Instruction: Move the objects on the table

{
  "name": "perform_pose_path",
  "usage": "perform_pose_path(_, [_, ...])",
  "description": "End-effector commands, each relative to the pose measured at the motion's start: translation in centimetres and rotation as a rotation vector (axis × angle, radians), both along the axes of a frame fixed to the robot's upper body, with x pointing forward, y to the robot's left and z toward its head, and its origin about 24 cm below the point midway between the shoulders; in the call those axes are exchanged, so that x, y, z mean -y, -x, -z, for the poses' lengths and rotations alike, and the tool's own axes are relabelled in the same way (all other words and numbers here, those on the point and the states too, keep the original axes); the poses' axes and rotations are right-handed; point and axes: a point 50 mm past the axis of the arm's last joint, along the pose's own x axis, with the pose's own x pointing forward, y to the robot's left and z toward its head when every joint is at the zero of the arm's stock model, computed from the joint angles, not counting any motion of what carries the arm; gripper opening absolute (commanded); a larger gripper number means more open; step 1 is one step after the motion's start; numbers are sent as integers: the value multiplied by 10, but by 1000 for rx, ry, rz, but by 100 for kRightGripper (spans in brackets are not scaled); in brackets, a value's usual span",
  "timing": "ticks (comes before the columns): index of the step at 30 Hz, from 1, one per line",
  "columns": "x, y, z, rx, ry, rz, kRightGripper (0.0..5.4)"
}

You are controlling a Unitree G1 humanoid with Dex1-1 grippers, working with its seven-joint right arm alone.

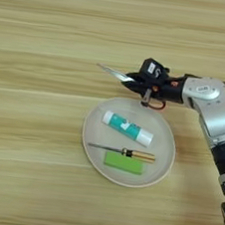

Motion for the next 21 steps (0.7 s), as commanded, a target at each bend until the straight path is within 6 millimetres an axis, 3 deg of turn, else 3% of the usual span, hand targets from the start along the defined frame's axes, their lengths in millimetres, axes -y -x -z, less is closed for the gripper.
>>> perform_pose_path(1, [2,-4,-42,159,-24,-6,70])
perform_pose_path(11, [14,13,-38,135,-3,-36,70])
perform_pose_path(21, [63,-7,-35,102,25,167,70])
